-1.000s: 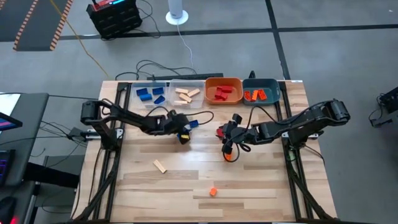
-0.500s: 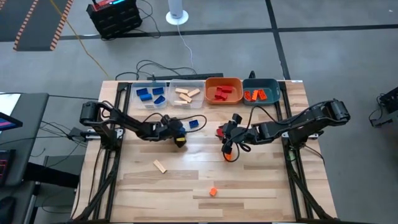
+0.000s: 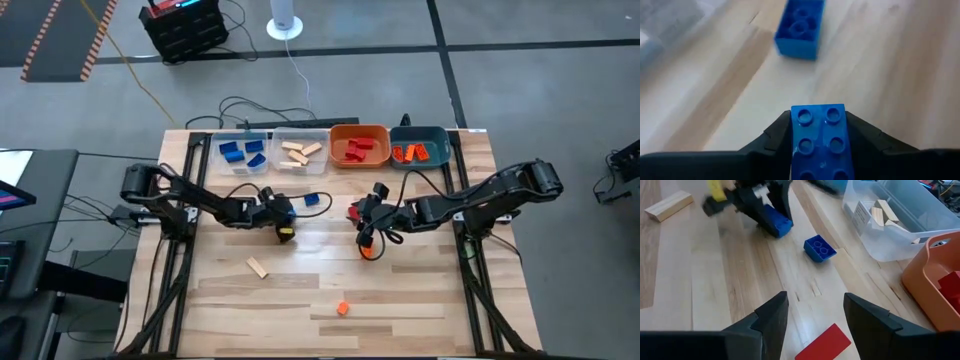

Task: Sort blocks
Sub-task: Put the blue game piece into the left transparent bin

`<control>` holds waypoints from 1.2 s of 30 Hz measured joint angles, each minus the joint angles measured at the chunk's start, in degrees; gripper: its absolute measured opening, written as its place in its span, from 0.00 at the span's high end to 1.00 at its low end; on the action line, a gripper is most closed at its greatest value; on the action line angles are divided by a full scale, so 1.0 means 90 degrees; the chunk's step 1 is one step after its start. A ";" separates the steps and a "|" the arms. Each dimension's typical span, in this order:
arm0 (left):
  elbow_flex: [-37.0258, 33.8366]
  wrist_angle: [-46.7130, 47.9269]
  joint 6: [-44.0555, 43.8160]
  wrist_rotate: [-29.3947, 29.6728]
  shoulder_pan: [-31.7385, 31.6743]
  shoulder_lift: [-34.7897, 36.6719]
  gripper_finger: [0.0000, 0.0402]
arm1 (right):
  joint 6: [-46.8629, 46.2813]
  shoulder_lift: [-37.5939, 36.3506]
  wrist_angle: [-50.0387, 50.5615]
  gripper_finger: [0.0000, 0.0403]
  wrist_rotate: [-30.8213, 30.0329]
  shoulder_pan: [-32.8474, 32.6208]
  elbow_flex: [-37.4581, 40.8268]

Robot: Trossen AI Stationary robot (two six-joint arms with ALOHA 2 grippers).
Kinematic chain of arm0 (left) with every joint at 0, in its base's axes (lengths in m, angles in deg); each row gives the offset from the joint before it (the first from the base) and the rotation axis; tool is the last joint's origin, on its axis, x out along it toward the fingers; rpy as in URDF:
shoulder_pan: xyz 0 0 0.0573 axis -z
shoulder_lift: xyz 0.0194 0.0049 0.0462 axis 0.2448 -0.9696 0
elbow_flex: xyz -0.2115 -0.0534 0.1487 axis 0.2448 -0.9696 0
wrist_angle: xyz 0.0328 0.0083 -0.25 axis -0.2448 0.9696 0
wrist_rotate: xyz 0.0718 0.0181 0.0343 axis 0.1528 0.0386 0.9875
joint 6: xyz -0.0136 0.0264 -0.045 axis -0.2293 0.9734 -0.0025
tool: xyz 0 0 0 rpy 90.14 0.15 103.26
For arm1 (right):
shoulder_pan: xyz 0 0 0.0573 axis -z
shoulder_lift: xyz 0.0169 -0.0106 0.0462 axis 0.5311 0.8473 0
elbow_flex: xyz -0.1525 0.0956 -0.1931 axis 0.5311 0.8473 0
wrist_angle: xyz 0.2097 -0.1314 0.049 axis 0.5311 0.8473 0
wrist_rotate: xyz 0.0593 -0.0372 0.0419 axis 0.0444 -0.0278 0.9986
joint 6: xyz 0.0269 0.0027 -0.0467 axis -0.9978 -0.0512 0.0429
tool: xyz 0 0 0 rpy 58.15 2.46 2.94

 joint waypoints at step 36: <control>0.0079 0.1395 0.2096 -0.0881 -0.5894 0.1519 0.40 | -0.0009 0.0000 -0.0177 0.45 0.0143 -0.0022 0.0002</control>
